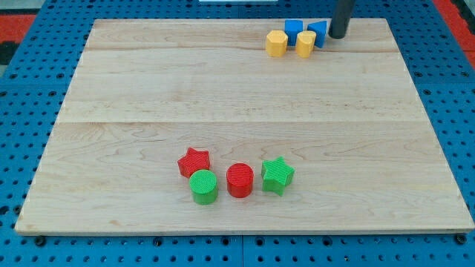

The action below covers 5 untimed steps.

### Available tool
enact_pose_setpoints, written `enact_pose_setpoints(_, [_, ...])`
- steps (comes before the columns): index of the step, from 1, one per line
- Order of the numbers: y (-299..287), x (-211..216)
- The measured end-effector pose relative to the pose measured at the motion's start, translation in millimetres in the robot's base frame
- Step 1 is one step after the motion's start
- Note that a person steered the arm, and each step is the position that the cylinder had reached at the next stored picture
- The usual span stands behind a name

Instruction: Push the blue triangle into the yellow blocks

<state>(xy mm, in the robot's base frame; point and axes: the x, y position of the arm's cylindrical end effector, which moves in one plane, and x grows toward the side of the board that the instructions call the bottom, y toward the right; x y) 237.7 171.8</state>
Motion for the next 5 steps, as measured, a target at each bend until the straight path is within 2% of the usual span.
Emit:
enact_pose_setpoints(2, [-37, 2])
enact_pose_setpoints(3, [-1, -24])
enact_pose_setpoints(4, [0, -46])
enact_pose_setpoints(5, [-33, -36])
